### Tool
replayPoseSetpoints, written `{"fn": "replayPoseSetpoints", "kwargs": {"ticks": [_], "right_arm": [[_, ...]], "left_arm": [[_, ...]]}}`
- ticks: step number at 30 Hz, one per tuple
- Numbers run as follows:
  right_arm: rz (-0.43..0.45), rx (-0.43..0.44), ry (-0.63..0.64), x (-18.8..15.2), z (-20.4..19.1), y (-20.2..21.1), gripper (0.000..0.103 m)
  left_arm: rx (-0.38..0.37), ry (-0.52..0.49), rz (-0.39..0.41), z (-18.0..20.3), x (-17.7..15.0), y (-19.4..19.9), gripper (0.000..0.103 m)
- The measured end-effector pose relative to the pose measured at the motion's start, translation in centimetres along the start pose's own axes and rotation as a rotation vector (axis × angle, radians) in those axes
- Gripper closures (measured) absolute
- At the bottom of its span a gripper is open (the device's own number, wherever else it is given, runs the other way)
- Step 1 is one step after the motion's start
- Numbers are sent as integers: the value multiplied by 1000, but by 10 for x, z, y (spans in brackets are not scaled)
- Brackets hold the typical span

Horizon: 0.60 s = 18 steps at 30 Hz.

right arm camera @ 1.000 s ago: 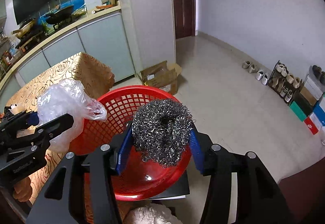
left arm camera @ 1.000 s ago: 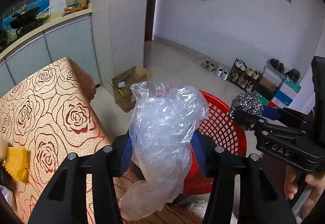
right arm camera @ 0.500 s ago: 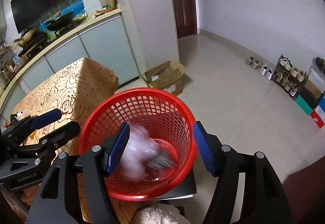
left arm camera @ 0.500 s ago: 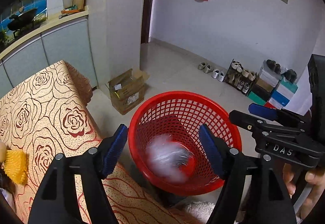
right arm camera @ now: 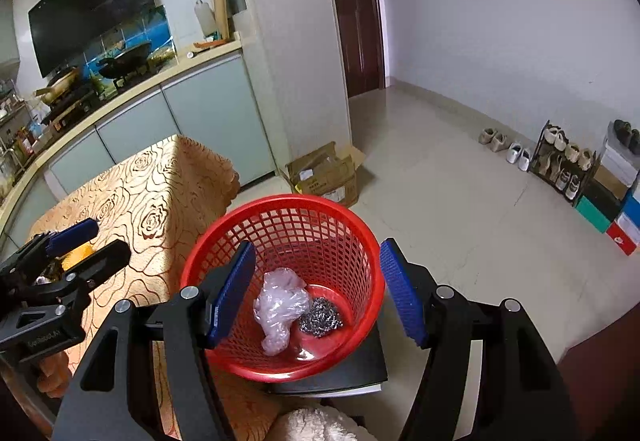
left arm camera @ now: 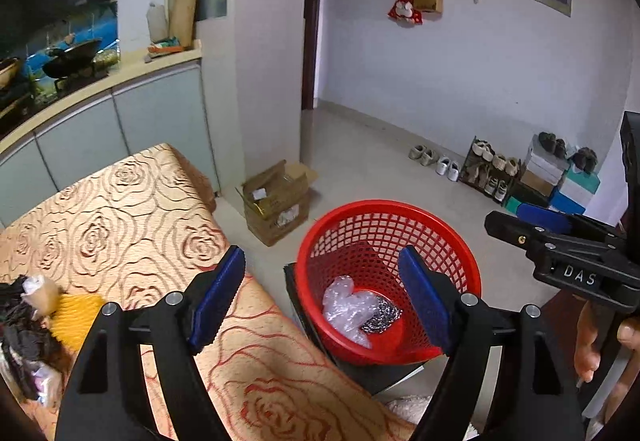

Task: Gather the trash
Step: 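Move both open tools back toward the table items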

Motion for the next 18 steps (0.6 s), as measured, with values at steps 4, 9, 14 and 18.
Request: {"fn": "replayPoseSetpoints", "kwargs": {"ticks": [4, 9, 14, 18], "right_arm": [[26, 6, 18, 4, -10, 9, 40], [68, 25, 51, 8, -30, 22, 39], [81, 85, 85, 6, -61, 30, 35], [82, 138, 123, 6, -90, 34, 35]], "left_arm": [[27, 8, 27, -10, 2, 18, 25], [86, 5, 70, -28, 3, 47, 23], [153, 34, 100, -50, 2, 77, 22], [226, 55, 114, -74, -6, 102, 22]]}}
Point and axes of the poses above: each gripper's, at about its wrist camera, not at the fingertips, and y roughly against the way its jaws point, z to its right, x to its top, the point moved 5 cm from there along -y, roughly the way its jaws point, and after that the axes turned 13 degrees about z, right-handed, at the moved point
